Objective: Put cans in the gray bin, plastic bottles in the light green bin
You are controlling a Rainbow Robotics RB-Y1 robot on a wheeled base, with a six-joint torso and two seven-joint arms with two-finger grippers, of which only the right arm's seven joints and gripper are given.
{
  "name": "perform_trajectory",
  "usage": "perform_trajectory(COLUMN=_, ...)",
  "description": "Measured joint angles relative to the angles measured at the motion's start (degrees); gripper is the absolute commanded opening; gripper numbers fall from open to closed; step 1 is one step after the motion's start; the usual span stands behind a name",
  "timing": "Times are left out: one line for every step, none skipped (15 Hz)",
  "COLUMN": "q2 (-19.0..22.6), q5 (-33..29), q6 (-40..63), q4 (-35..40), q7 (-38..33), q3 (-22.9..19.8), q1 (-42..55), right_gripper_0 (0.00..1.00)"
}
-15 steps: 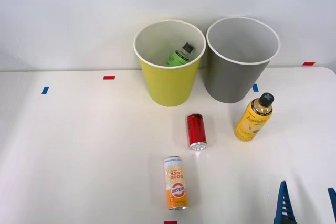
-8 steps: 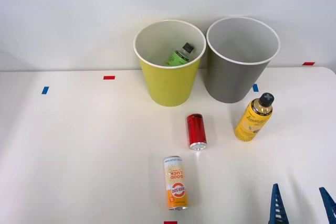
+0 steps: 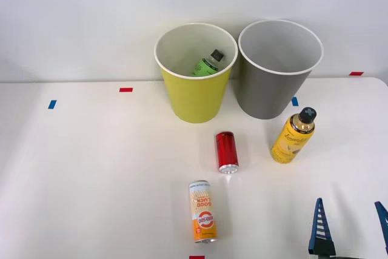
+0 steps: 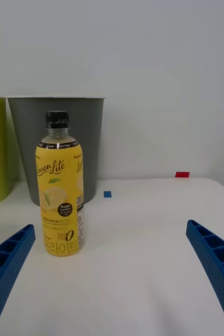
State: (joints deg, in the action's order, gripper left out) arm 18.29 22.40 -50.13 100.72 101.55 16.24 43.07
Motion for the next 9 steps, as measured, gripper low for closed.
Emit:
perform_trajectory(q2=1.6, q5=3.4, q6=0.0, q4=0.0, q7=2.7, q3=1.8, q1=-1.4, right_gripper_0=1.00)
perform_trajectory(q2=3.1, q5=6.4, q6=0.0, q4=0.0, q7=5.1, q3=3.4, q1=-2.8, right_gripper_0=1.00)
perform_trajectory(q2=4.5, q5=8.9, q6=0.0, q4=0.0, q7=7.1, q3=4.7, q1=-4.0, right_gripper_0=1.00)
perform_trajectory(q2=5.9, q5=11.1, q6=0.0, q4=0.0, q7=8.9, q3=5.6, q1=-5.0, right_gripper_0=1.00)
perform_trajectory(q2=6.9, q5=12.7, q6=0.0, q4=0.0, q7=10.5, q3=6.1, q1=-6.0, right_gripper_0=1.00)
perform_trajectory(q2=7.6, q5=13.4, q6=0.2, q4=0.0, q7=11.3, q3=6.3, q1=-6.8, right_gripper_0=1.00)
perform_trajectory(q2=8.2, q5=13.9, q6=0.8, q4=0.0, q7=11.5, q3=6.5, q1=-7.8, right_gripper_0=1.00)
perform_trajectory(q2=8.6, q5=14.2, q6=2.0, q4=0.0, q7=11.5, q3=6.7, q1=-9.0, right_gripper_0=1.00)
perform_trajectory(q2=9.0, q5=14.4, q6=3.4, q4=0.0, q7=11.6, q3=6.8, q1=-10.1, right_gripper_0=1.00)
